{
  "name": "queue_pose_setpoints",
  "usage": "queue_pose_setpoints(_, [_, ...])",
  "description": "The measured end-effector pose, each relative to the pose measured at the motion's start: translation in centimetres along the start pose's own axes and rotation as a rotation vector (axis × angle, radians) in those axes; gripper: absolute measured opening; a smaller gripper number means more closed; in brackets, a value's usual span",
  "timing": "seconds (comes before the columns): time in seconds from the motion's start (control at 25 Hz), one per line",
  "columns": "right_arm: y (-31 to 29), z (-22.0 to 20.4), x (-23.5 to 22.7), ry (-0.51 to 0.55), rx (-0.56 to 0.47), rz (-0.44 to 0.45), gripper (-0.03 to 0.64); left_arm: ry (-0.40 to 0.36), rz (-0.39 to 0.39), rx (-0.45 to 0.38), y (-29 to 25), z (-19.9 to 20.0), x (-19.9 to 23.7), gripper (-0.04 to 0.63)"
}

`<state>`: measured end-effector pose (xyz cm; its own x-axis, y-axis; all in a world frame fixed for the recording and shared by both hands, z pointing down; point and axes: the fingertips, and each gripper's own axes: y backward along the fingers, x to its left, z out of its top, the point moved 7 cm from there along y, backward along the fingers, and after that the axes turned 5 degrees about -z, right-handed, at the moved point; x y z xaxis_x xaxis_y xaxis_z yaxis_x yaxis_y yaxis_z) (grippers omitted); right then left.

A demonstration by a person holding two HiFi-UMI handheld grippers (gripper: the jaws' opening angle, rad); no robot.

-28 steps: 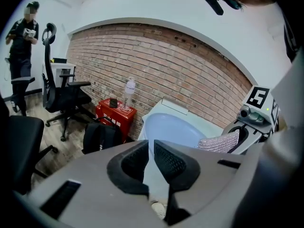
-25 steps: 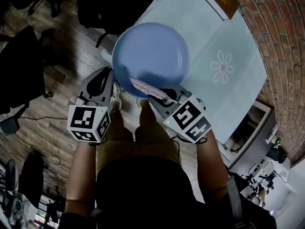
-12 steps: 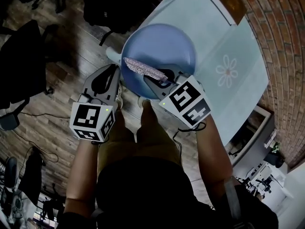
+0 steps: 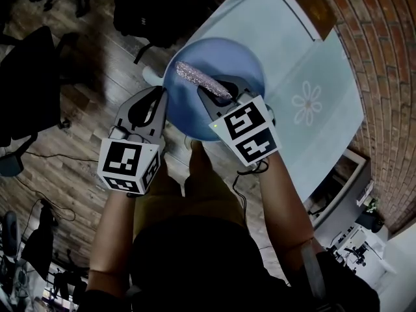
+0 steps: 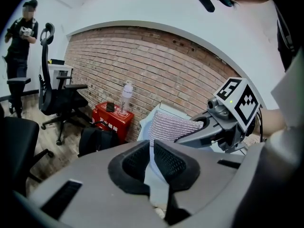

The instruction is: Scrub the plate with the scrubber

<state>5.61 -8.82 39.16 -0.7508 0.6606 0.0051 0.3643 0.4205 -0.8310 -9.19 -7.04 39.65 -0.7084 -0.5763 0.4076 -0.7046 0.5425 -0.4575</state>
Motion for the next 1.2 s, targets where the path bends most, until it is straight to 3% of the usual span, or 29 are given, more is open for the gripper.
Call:
queue_pose_setpoints(0.52, [-0.8, 0.2, -5.7, -0.031, 0.043, -0.153, 0.089, 0.003, 0.003, 0.016, -1.2, 0.2, -0.3, 0.035])
queue_pose_setpoints(0.84, [0.4, -1.8, -8.5, 0.069, 0.141, -0.247, 0.089, 0.003, 0.003, 0.036, -2.0, 0.1, -0.9, 0.035])
queue_pose_setpoints(1.2, [2.8, -4.8, -7.6, 0.091, 0.209, -0.206, 0.088, -0.028, -0.004, 0.068, -2.5, 0.0, -1.8, 0.035])
